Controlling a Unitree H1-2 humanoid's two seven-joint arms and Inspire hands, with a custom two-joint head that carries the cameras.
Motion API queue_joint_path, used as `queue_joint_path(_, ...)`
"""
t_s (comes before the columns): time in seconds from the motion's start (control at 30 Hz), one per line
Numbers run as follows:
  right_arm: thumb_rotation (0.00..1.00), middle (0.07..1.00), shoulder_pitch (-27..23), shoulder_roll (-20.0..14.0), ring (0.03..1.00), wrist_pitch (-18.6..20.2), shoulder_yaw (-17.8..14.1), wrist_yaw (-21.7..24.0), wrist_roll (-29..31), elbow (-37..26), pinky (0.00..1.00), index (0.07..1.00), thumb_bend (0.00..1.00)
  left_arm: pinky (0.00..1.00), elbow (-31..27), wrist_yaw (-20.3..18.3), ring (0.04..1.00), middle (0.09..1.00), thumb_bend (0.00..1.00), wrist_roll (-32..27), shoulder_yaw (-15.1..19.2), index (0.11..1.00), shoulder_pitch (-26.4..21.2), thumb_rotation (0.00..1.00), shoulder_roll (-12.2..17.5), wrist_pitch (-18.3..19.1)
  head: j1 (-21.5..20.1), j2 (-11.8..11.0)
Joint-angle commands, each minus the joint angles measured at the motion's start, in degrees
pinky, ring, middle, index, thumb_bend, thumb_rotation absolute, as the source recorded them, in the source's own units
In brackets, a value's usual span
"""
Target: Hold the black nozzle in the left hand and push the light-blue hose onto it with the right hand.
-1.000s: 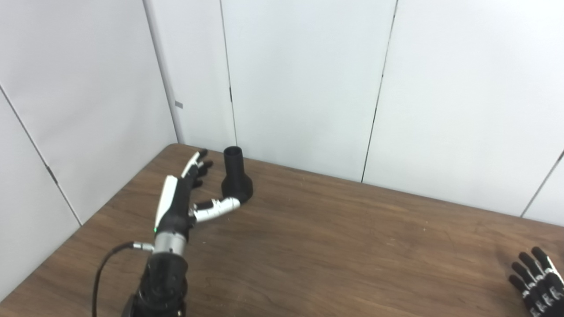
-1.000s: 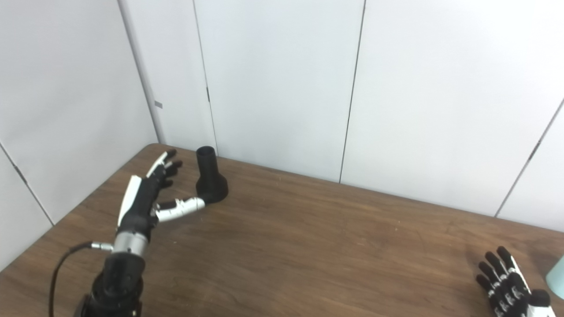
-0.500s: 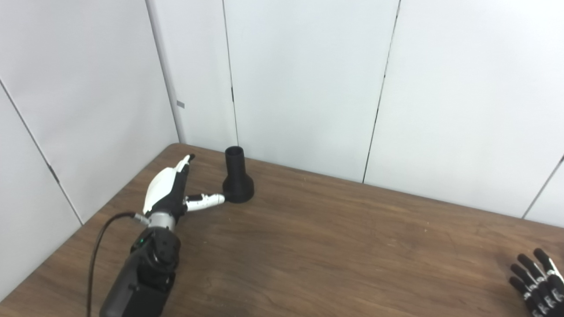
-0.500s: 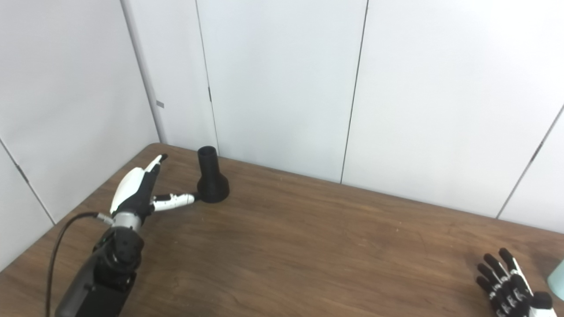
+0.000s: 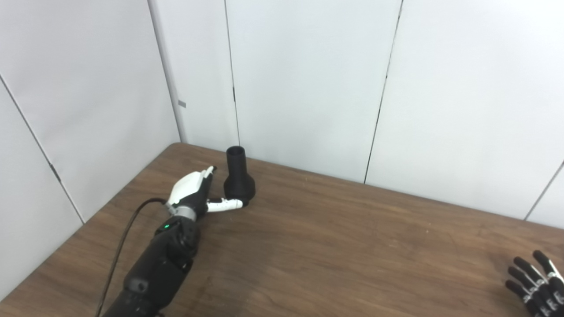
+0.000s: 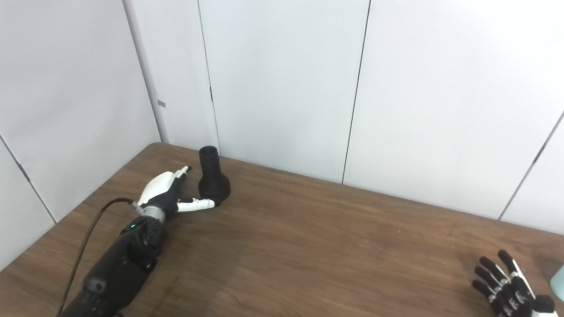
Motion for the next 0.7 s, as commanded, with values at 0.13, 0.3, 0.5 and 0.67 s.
queue_joint_path(0.13, 1.0, 0.87, 2.8, -0.8, 0.875, 0.4, 0.1, 0.1, -0.7, 2.4, 0.84, 0.978, 0.77, 1.0, 2.7, 1.2, 1.0, 0.977, 0.99, 3.4, -3.4, 0.931, -5.1, 0.65, 2.8, -0.9, -0.4, 0.5)
queue_joint_path(0.3, 1.0, 0.852, 2.9, -1.0, 0.862, 0.4, 0.4, -0.4, -1.5, 2.3, 0.83, 0.972, 0.79, 1.0, 5.2, 2.4, 1.0, 0.966, 1.0, 4.5, -5.3, 0.919, -6.4, 0.66, 2.4, -1.4, -0.8, 0.8)
queue_joint_path(0.5, 0.98, 0.832, 3.3, -0.8, 0.853, 0.8, 0.6, -1.1, -2.4, 1.7, 0.82, 0.969, 0.81, 1.0, 7.6, 0.9, 1.0, 0.953, 1.0, 3.3, -5.7, 0.917, -8.5, 0.55, 1.8, 0.0, -1.0, 1.2)
queue_joint_path(0.67, 0.98, 0.82, 3.6, -0.7, 0.846, 1.4, 0.9, -1.5, -3.0, 1.0, 0.82, 0.969, 0.82, 1.0, 8.4, 2.6, 0.985, 0.933, 0.99, 1.9, -4.5, 0.89, -8.9, 0.51, 1.0, -0.6, -0.9, 1.6)
